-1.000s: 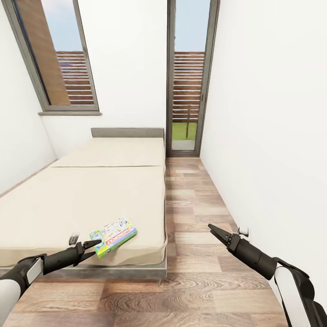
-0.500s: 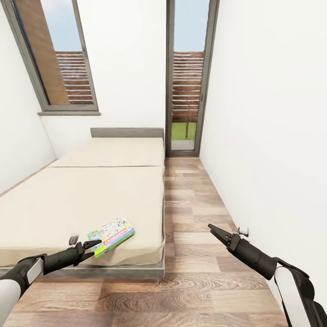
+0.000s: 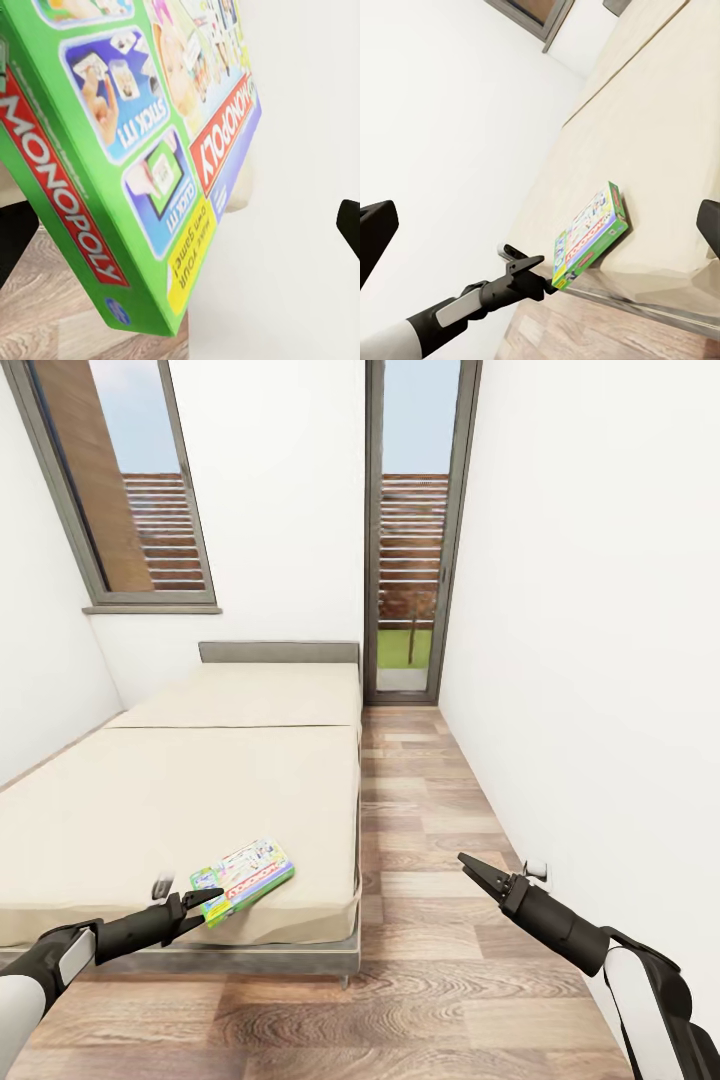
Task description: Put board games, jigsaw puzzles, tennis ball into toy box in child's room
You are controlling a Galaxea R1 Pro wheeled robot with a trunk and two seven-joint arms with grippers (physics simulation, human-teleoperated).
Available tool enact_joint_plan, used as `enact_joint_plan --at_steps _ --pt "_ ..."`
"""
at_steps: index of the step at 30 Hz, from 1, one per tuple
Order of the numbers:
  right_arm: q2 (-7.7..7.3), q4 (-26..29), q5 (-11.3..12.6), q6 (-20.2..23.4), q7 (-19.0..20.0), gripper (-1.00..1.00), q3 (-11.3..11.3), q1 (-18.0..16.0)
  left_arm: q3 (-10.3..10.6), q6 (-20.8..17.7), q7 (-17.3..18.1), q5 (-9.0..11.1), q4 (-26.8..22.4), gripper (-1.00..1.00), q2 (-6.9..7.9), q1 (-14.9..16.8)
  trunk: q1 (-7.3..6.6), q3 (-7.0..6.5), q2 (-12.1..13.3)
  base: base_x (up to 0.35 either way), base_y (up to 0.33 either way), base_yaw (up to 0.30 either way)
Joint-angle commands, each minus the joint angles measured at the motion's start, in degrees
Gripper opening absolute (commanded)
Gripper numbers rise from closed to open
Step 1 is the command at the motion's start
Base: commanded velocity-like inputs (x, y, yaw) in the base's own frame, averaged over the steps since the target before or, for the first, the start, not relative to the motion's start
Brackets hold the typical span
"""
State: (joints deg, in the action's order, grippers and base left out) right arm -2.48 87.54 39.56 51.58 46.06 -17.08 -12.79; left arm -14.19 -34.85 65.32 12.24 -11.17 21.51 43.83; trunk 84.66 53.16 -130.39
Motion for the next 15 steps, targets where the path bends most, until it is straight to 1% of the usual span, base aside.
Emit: enact_joint_plan --at_steps 1,5,6,15 --pt "-0.01 0.00 -0.01 0.27 0.17 1.00 -0.06 -0.04 0.13 -0.48 0.07 0.33 0.01 1.00 0.02 0.03 -0.01 0.05 -0.02 0.000 0.000 0.000" --pt "0.01 0.00 -0.01 0.27 0.17 1.00 -0.06 -0.04 0.13 -0.48 0.07 0.33 0.01 1.00 0.01 0.03 -0.01 0.05 -0.02 0.000 0.000 0.000" --pt "0.01 0.00 -0.01 0.27 0.17 1.00 -0.06 -0.04 0.13 -0.48 0.07 0.33 0.01 -1.00 0.00 0.03 -0.01 0.05 -0.02 0.000 0.000 0.000" --pt "-0.05 0.00 -0.01 0.27 0.16 1.00 -0.06 -0.04 0.13 -0.48 0.14 0.33 0.01 -1.00 0.02 0.03 -0.01 0.05 -0.02 0.000 0.000 0.000"
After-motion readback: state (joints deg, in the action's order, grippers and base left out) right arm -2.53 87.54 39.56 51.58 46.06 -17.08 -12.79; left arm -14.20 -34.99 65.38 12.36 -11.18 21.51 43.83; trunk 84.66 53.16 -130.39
